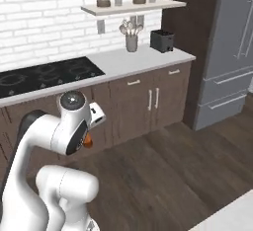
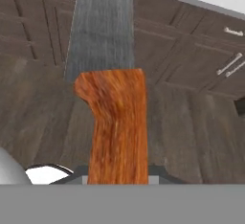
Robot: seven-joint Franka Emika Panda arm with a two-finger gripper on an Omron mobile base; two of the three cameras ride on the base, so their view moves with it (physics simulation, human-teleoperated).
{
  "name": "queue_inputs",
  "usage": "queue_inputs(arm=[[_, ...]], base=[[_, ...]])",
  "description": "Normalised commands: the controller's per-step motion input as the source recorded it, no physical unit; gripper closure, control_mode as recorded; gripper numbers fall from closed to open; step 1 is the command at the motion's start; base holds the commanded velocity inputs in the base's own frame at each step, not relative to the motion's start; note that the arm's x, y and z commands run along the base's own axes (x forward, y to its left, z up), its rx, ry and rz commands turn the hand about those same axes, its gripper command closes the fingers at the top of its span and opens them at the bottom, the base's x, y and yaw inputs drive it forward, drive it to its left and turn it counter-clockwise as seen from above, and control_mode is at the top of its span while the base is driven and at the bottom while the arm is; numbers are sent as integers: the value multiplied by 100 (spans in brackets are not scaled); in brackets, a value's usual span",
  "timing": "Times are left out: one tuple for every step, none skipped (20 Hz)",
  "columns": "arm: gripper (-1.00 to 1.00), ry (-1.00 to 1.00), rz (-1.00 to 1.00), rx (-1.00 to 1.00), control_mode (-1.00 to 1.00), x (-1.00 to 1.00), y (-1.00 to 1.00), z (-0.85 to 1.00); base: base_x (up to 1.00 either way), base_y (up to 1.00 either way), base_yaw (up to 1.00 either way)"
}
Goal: Pick up the knife from the drawer and place it on the cutting board. Then place the meat from the plate to the cutting board.
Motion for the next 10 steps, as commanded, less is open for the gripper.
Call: queue_inputs(arm=[[100,0,0,0,100,0,0,0],[100,0,0,0,100,0,0,0],[100,0,0,0,100,0,0,0],[100,0,0,0,100,0,0,0],[100,0,0,0,100,0,0,0],[100,0,0,0,100,0,0,0],[100,0,0,0,100,0,0,0],[100,0,0,0,100,0,0,0],[100,0,0,0,100,0,0,0],[100,0,0,0,100,0,0,0]], base=[[6,0,-88],[7,0,-89],[9,0,-88],[9,0,-87],[9,0,-88],[8,0,-88],[6,0,-89],[3,0,-91],[0,0,-93],[0,0,-97]])
